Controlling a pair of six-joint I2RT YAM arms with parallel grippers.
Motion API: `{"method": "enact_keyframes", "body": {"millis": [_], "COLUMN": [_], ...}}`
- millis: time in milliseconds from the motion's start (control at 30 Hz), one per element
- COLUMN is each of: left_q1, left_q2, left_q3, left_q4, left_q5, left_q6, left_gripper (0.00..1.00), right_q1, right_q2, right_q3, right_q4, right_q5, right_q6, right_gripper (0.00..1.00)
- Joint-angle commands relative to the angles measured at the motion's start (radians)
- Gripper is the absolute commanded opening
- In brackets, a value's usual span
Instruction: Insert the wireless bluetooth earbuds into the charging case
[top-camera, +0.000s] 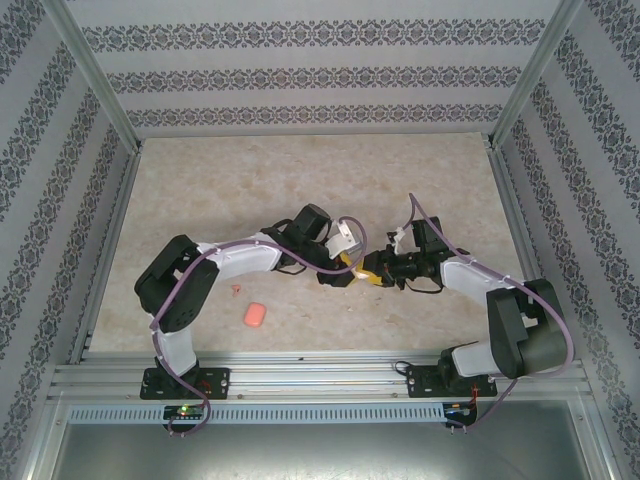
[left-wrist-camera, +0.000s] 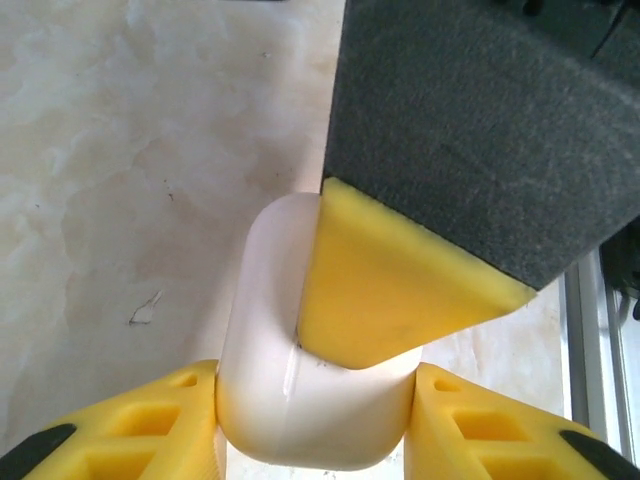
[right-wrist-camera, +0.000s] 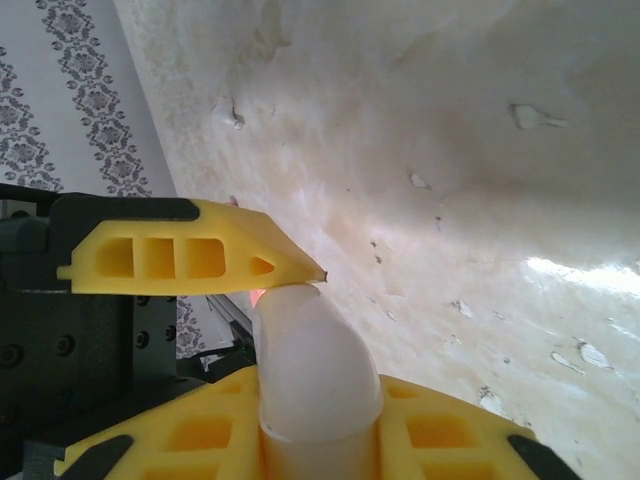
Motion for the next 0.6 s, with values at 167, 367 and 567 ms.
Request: {"method": "enact_keyframes", "body": {"millis": [167,367,567], "left_q1": [0.023,0.073,0.129], "left_q2": [-0.108,-0.223,-0.385], "left_q3": [0.020,0.043,0.065], "left_q4": [-0.033,-0.082,-0.182], "left_q5": [0.003,-0.069,-0.187], "left_q6": [-0.018,-0.177,-0.354], "left_gripper": [0.65,0.85,0.88], "right_q1": [0.063,0.072,0.086], "right_q2": [-0.105,-0.186,-0.217], "right_q3": [0.021,0.013,0.007], "right_q4": [0.100,0.181,0.383], "right_q5": [0.014,0.096,0.170], "right_q6": [0.047,0.079,0.157], "right_gripper": [0.12,0.09,0.09]}}
